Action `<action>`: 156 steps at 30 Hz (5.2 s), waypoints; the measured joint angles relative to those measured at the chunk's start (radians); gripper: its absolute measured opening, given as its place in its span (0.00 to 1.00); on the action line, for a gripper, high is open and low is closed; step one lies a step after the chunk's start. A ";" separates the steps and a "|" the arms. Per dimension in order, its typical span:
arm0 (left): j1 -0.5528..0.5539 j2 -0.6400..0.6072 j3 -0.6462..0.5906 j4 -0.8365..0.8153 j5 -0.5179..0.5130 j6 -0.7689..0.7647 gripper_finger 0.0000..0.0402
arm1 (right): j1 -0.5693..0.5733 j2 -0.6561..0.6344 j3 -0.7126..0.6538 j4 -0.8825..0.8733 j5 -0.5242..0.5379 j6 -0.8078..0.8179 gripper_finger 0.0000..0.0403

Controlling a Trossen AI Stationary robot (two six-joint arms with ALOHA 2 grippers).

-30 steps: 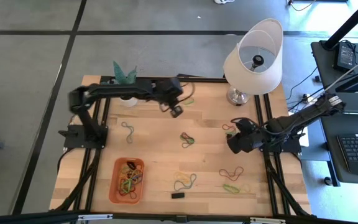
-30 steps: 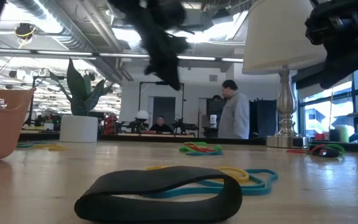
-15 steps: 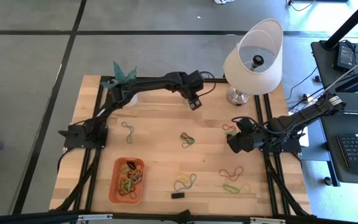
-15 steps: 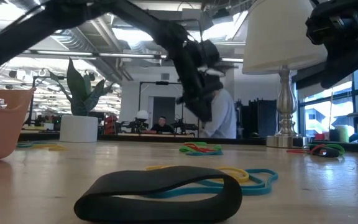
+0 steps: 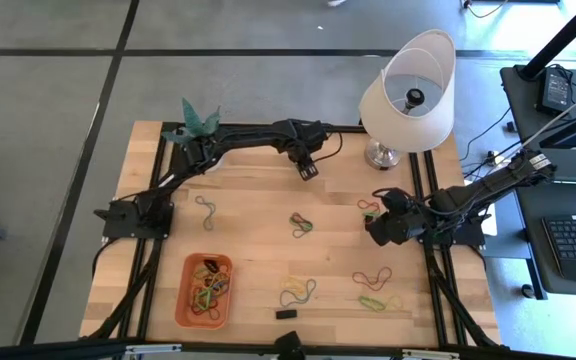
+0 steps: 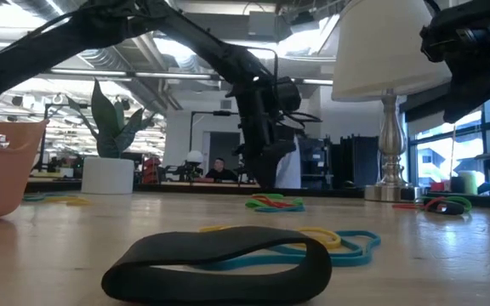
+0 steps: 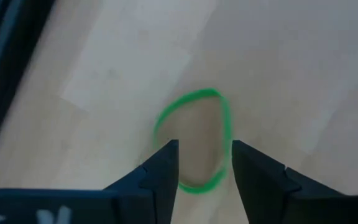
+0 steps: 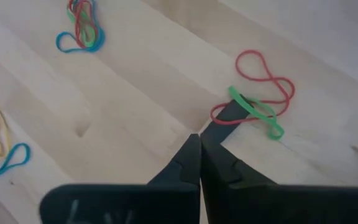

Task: Pick and place rubber bands into bin
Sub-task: Put the green rubber band into the orange bin

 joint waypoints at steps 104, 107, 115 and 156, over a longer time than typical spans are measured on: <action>-0.296 -0.278 0.073 -0.235 -0.309 -0.510 0.01 | 0.003 0.000 -0.001 0.078 -0.062 -0.379 0.00; -0.353 -0.331 0.072 -0.389 -0.347 -0.606 0.01 | 0.003 0.000 -0.001 0.086 -0.062 -0.397 0.00; -0.540 -0.434 0.036 -0.705 -0.419 -0.953 0.00 | 0.003 0.000 -0.001 0.116 -0.062 -0.466 0.00; -1.088 -0.668 -0.871 -0.298 0.116 -2.131 0.10 | 0.003 0.001 -0.001 0.212 -0.080 -0.611 0.00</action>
